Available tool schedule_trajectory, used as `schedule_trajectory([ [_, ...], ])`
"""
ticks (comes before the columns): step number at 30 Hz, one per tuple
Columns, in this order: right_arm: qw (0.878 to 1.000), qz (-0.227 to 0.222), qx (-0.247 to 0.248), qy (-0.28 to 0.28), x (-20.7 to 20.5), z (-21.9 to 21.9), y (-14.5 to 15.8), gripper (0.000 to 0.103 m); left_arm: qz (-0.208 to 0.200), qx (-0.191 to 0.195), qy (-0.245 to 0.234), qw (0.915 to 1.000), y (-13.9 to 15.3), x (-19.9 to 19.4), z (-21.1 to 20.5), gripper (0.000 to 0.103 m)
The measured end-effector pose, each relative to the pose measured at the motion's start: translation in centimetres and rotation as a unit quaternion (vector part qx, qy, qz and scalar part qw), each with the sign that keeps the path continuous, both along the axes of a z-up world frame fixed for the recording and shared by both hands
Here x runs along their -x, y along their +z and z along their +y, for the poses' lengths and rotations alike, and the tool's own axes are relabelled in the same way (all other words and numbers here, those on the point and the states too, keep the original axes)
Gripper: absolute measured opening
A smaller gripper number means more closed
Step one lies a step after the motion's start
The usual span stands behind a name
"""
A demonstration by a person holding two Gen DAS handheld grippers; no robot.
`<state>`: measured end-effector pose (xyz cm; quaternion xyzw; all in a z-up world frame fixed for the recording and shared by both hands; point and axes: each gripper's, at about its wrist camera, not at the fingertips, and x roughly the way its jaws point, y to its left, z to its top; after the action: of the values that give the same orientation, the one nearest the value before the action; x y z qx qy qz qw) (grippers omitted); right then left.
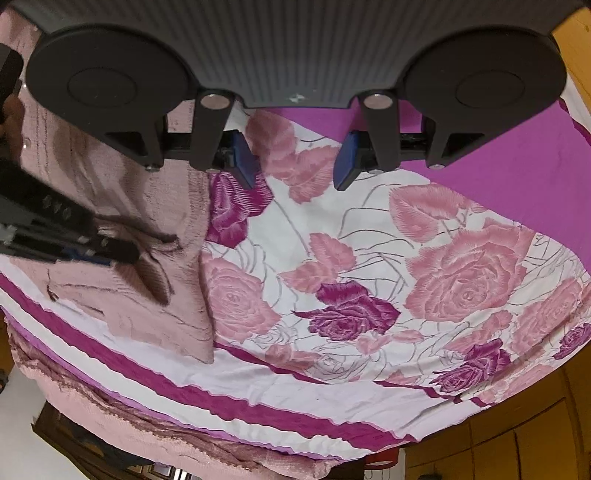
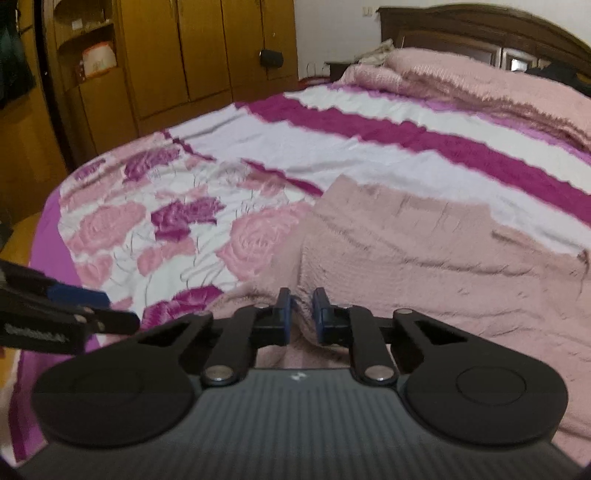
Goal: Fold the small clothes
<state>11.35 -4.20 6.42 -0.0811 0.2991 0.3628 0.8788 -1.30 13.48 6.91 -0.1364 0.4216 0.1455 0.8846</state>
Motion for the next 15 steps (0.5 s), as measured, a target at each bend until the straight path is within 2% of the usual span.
schedule_trajectory([
  [4, 0.999, -0.022, -0.027, -0.028, -0.1, -2.3, 2.3, 0.015, -0.007, -0.004, -0.014, 0.9999, 0.6, -0.3, -1.0, 0.055],
  [8, 0.994, -0.038, -0.059, -0.079, -0.7, -6.1, 4.6, 0.013, -0.017, -0.004, -0.028, 0.9994, 1.5, -1.1, -1.9, 0.055],
  [15, 0.973, -0.034, -0.11, -0.199, -2.2, -15.8, 6.6, 0.012, -0.05, -0.021, -0.065, 0.9964, 3.5, -4.2, -4.6, 0.055],
])
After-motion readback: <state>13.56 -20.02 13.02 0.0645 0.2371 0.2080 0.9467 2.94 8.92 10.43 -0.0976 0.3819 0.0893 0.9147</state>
